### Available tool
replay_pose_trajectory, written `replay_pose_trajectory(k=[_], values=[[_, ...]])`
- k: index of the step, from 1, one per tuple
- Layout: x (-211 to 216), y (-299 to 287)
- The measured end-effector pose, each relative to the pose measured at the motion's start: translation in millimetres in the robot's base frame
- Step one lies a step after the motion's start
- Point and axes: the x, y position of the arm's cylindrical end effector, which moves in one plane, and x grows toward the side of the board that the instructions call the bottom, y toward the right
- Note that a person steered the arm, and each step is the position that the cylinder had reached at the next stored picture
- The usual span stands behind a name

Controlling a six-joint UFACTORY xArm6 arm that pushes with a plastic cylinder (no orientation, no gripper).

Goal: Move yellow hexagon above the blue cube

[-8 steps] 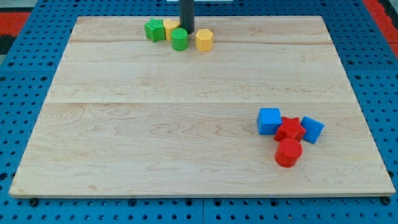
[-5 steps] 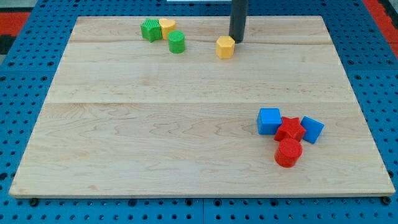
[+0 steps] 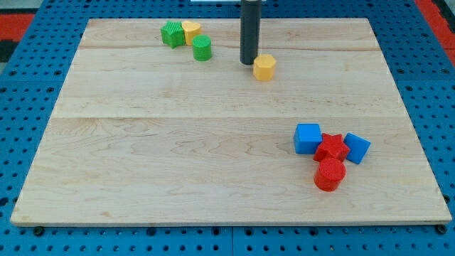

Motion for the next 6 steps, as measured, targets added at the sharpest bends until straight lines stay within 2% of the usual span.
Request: replay_pose_trajectory(k=[2, 3, 4, 5, 6], values=[[-8.5, 26.4], [8.6, 29.4], [41.3, 56.3], [21.2, 68.7], [36.1, 91.8]])
